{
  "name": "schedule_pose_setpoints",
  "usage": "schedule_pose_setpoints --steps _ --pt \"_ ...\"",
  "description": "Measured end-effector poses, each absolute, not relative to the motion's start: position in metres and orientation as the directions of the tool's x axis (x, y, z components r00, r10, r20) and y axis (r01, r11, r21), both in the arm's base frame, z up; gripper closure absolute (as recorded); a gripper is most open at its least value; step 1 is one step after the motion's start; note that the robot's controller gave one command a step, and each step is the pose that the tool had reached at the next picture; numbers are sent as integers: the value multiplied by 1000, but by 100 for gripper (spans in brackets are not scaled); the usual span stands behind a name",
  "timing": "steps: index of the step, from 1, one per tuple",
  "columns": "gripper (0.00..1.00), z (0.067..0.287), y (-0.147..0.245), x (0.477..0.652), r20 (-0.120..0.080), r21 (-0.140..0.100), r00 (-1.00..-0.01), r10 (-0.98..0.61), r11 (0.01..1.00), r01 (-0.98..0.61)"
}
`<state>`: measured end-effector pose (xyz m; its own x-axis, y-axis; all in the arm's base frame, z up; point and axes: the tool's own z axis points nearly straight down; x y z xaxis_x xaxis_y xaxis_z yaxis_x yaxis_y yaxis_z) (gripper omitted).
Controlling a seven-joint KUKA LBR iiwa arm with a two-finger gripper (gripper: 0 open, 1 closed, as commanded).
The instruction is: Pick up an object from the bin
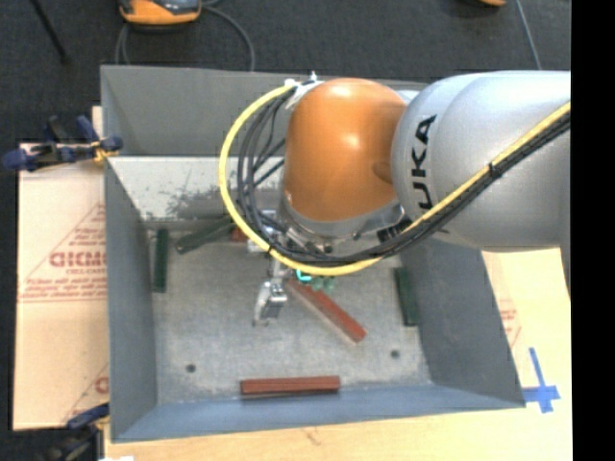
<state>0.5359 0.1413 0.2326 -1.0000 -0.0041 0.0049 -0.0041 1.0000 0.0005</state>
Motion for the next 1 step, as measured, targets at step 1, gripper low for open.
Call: schedule_pose_setpoints --steps 1 --pt "0 237 141 538 -3 2 -1000 0 1000 0"
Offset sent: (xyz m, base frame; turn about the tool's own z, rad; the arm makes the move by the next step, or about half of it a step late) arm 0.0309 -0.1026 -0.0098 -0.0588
